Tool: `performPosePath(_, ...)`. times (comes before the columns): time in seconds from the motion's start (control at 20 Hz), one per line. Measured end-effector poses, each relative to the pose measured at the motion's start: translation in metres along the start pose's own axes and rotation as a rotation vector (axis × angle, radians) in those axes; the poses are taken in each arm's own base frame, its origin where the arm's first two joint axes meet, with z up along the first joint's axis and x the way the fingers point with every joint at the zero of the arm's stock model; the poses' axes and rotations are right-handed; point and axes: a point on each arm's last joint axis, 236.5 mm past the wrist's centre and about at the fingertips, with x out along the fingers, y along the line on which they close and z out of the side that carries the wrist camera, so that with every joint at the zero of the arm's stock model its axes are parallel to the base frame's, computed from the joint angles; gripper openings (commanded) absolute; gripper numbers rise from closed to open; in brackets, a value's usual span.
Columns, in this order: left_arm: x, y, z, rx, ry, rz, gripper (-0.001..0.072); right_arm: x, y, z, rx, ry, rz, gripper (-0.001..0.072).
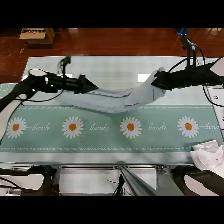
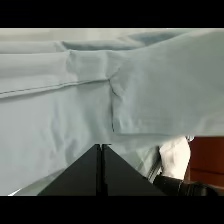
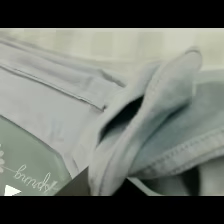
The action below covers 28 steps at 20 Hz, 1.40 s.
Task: Fold the shirts.
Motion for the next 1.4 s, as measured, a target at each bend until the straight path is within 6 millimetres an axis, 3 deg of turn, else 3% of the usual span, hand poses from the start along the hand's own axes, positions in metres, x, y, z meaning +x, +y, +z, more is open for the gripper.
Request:
performPosePath(0.2, 0.055, -0.010, -0.039, -0.031, 0.111, 0.007, 0.0021, -0.027, 0.032, -0.009, -0.018, -0.042, -0.003, 0.0033)
performPosePath(0.35, 0.092, -0.020, -0.080, -0.057, 0.217, 0.009, 0.0021, -0.043, 0.056, -0.017, -0.026, -0.064, 0.021, 0.0034)
performPosePath(0.6, 0.143, -0.036, -0.140, -0.069, 0.328, 0.033, 0.0020, -0.056, 0.080, -0.035, -0.028, -0.046, 0.051, 0.0033)
performPosePath(0.7, 0.148, -0.037, -0.141, -0.056, 0.316, 0.041, 0.0019, -0.057, 0.080, -0.043, -0.032, -0.020, 0.042, 0.0033)
performPosePath(0.8, 0.139, -0.038, -0.130, -0.034, 0.299, 0.035, 0.0019, -0.057, 0.077, -0.049, -0.035, -0.001, 0.025, 0.0033)
performPosePath(0.9, 0.113, -0.032, -0.101, 0.009, 0.243, 0.050, 0.0019, -0.052, 0.078, -0.054, -0.048, 0.025, 0.014, 0.0033)
performPosePath(1.0, 0.069, -0.021, -0.063, 0.048, 0.163, 0.085, 0.0019, -0.036, 0.083, -0.059, -0.079, 0.056, 0.006, 0.0033)
performPosePath(1.2, -0.064, 0.009, 0.020, 0.057, -0.101, 0.185, 0.0020, 0.024, 0.107, -0.050, -0.113, 0.035, 0.037, 0.0033)
performPosePath(1.3, -0.132, 0.018, 0.040, 0.043, -0.223, 0.227, 0.0019, 0.060, 0.123, -0.040, -0.105, -0.010, 0.076, 0.0033)
performPosePath(1.4, -0.186, 0.024, 0.046, 0.027, -0.311, 0.261, 0.0020, 0.098, 0.141, -0.031, -0.063, -0.062, 0.130, 0.0033)
